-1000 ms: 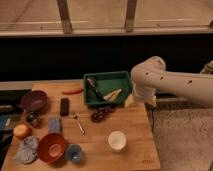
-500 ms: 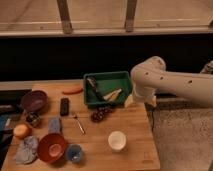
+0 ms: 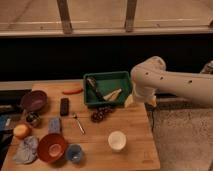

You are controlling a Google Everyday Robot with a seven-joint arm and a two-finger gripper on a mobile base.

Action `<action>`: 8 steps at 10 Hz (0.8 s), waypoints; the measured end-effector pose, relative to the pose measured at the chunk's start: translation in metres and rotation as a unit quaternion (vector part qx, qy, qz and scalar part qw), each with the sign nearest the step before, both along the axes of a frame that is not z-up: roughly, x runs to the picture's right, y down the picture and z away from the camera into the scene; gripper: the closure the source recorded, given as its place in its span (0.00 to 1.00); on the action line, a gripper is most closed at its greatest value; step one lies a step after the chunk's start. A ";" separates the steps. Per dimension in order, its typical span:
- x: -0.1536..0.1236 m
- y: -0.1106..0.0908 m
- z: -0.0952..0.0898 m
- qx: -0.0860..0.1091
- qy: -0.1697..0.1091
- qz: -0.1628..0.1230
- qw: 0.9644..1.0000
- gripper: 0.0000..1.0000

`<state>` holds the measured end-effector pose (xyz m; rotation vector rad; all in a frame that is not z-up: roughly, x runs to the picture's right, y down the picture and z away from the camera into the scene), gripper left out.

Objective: Wipe red bowl with eraser

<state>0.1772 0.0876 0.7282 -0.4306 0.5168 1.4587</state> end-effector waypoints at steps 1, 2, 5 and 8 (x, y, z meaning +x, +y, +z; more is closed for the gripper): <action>0.000 0.000 0.000 0.000 0.000 0.000 1.000 0.20; 0.000 0.000 0.000 0.000 0.000 0.000 1.000 0.20; 0.000 -0.001 0.000 0.001 0.000 0.000 1.000 0.20; -0.024 -0.020 0.002 0.016 -0.053 -0.031 0.998 0.20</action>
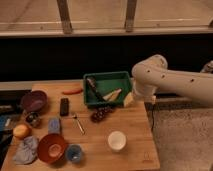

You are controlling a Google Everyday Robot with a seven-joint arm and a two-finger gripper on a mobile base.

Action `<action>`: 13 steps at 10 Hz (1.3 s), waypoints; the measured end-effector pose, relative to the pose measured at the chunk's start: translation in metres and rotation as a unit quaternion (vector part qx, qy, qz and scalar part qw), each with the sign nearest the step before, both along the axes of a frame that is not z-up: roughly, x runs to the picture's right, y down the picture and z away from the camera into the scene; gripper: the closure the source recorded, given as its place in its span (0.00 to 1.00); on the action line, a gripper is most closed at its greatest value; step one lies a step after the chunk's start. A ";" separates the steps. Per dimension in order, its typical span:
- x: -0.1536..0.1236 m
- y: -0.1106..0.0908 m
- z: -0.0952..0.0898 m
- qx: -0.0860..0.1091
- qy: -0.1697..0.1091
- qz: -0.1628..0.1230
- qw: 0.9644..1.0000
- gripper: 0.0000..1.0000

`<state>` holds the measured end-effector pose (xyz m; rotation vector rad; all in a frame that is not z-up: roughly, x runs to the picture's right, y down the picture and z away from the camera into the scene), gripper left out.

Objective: Wipe red bowl with eraser

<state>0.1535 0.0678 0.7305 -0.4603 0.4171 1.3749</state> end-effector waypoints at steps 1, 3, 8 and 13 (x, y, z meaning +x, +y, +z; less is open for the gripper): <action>-0.014 -0.007 0.002 0.006 -0.013 -0.013 1.000 0.20; -0.067 -0.029 0.008 0.023 -0.048 -0.054 0.997 0.20; -0.123 -0.045 0.012 0.037 -0.087 -0.092 0.991 0.20; -0.128 -0.047 0.014 0.038 -0.094 -0.103 0.990 0.20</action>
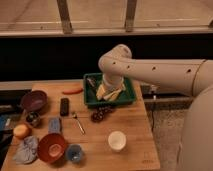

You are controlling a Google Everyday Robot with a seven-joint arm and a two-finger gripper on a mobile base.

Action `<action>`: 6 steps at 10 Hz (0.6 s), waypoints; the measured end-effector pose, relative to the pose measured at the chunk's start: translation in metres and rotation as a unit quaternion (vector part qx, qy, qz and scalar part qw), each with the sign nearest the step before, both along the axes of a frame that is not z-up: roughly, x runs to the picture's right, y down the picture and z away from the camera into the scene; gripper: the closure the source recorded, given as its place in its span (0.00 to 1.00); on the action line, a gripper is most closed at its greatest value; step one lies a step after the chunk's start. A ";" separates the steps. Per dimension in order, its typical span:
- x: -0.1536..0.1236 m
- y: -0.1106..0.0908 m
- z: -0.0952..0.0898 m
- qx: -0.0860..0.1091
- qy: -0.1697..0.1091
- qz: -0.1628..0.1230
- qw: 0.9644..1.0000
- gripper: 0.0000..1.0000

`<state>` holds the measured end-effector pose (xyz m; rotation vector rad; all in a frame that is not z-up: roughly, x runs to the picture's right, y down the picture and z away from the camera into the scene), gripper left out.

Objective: Wipe red bowl with eraser

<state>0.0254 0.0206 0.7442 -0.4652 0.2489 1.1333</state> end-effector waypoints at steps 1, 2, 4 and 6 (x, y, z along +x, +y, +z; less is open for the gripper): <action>-0.007 -0.003 0.001 0.002 -0.006 -0.010 1.000 0.20; -0.020 -0.007 0.003 0.004 -0.015 -0.025 1.000 0.20; -0.063 -0.016 0.010 0.008 -0.036 -0.058 0.998 0.20; -0.110 -0.024 0.016 0.012 -0.059 -0.090 0.994 0.20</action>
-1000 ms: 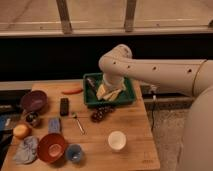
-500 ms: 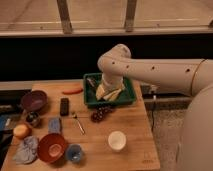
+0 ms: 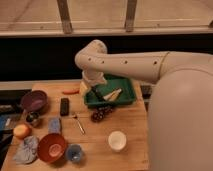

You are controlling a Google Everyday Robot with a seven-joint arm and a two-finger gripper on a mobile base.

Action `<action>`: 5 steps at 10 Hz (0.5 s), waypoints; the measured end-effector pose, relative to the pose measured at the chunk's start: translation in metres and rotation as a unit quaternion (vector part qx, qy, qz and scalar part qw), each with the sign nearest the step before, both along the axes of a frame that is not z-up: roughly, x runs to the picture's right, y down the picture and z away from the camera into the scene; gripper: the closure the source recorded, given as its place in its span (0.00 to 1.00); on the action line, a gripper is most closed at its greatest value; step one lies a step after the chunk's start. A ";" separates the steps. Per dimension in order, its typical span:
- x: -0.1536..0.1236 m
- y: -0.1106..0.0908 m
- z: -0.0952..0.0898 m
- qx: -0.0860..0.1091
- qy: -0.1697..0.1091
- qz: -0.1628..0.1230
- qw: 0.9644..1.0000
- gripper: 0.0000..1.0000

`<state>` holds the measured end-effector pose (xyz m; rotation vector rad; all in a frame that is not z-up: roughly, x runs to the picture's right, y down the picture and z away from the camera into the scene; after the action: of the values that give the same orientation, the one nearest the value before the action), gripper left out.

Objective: Wipe red bowl with eraser

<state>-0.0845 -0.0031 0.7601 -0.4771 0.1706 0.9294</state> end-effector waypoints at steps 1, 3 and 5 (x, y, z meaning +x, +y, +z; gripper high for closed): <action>-0.037 -0.004 0.004 0.001 -0.022 -0.022 1.000 0.20; -0.090 -0.003 0.005 -0.006 -0.064 -0.056 0.996 0.20; -0.126 0.004 -0.002 -0.012 -0.100 -0.079 0.992 0.20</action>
<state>-0.2105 0.0009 0.7586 -0.5677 0.0374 0.7214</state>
